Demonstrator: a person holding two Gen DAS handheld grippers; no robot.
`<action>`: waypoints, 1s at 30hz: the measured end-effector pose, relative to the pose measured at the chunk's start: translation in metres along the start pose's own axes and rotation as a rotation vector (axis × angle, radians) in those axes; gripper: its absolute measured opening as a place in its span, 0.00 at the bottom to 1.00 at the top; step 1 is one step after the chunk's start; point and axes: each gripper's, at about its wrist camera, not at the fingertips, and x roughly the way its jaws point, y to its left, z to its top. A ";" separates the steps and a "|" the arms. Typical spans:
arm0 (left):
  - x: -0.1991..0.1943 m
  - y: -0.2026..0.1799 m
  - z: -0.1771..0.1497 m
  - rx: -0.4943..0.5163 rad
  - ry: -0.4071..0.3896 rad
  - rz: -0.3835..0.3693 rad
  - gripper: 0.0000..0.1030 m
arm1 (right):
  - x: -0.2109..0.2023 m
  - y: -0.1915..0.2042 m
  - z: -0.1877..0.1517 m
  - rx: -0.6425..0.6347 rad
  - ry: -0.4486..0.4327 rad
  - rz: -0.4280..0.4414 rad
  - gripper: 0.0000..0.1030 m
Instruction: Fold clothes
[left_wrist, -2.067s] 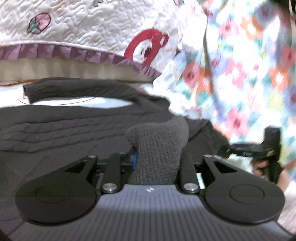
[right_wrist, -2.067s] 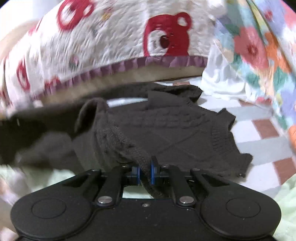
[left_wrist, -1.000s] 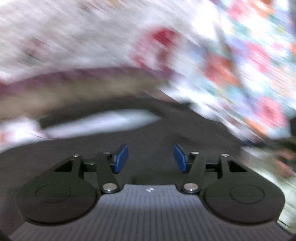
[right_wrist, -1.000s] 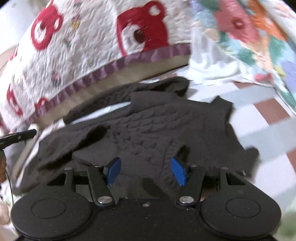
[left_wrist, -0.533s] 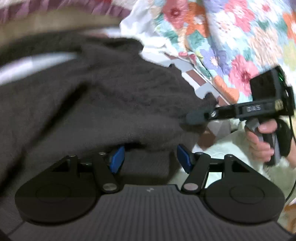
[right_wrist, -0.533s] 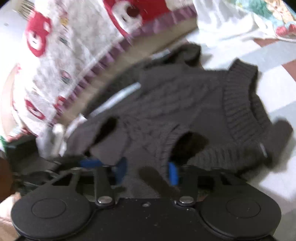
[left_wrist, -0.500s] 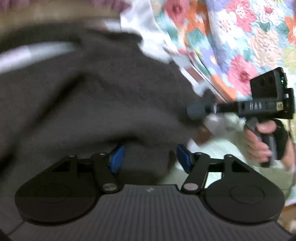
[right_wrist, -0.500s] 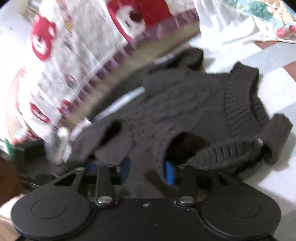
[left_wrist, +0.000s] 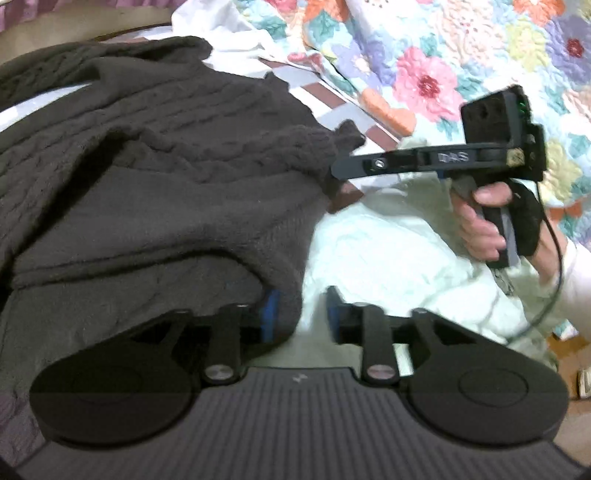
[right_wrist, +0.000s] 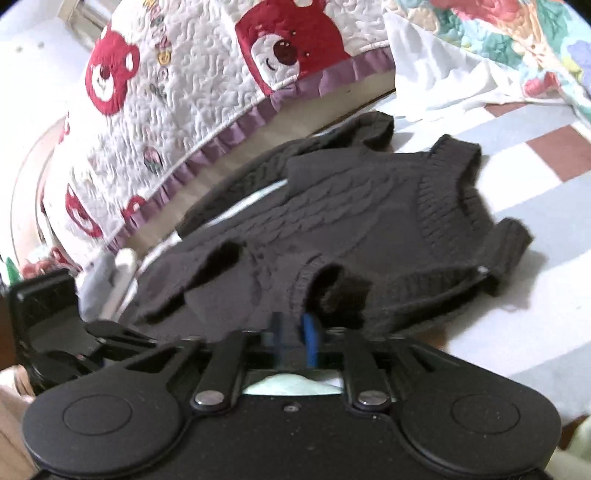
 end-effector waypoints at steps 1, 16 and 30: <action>0.000 0.003 0.003 -0.027 -0.032 0.006 0.49 | 0.003 0.003 0.001 -0.009 -0.006 -0.003 0.44; 0.012 -0.027 0.000 0.099 0.036 -0.035 0.12 | -0.018 -0.012 -0.010 0.139 0.088 -0.138 0.18; 0.016 -0.038 -0.001 0.113 0.015 -0.064 0.32 | 0.010 0.013 0.017 -0.084 -0.003 -0.696 0.63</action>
